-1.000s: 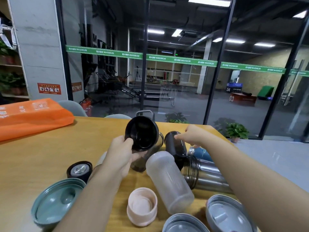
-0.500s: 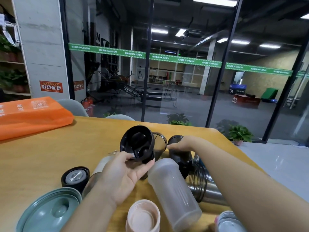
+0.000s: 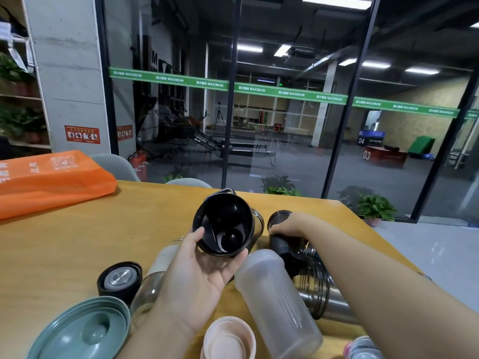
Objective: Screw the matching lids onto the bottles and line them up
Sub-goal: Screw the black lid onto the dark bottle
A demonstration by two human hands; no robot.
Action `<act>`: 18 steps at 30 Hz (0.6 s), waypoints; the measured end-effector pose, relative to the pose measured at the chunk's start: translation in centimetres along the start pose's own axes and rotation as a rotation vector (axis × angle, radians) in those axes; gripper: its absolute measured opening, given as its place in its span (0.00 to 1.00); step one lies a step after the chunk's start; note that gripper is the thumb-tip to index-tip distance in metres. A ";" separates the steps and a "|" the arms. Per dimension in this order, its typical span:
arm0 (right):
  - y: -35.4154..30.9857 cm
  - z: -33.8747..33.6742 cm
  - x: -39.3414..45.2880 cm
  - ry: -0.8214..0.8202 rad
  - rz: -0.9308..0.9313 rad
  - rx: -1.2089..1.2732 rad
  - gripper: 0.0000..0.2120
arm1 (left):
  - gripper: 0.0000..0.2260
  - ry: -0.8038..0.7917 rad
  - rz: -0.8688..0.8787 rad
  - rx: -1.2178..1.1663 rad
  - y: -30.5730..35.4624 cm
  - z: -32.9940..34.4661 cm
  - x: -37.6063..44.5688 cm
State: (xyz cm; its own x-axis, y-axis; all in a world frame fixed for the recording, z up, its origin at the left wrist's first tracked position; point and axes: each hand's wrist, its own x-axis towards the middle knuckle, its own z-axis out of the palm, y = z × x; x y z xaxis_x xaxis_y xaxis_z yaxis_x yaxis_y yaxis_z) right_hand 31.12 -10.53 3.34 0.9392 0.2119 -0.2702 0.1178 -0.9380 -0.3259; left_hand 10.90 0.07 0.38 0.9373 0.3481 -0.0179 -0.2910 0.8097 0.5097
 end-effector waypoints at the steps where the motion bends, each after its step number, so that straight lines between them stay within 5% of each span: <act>1: -0.1 0.0 0.1 0.018 0.005 0.025 0.33 | 0.16 0.008 0.001 0.002 0.0 0.0 0.0; 5: -0.1 -0.3 0.8 0.133 0.009 0.130 0.38 | 0.23 0.044 0.013 0.045 -0.3 0.0 0.2; 12: 0.4 -1.5 -0.8 0.182 -0.091 0.282 0.20 | 0.22 0.034 -0.029 0.028 -0.3 -0.1 0.0; 18: 0.7 -3.0 -2.4 0.238 -0.138 0.463 0.25 | 0.23 0.031 -0.026 -0.002 -0.2 0.1 0.0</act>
State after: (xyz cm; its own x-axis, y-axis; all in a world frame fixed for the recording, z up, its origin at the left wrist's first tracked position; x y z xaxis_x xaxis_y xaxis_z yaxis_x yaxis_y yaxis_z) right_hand 29.90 -12.55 6.43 0.9784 0.2065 -0.0011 0.1417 -0.6752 -0.7239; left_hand 10.93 -0.13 0.35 0.9382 0.3411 -0.0580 -0.2667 0.8196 0.5072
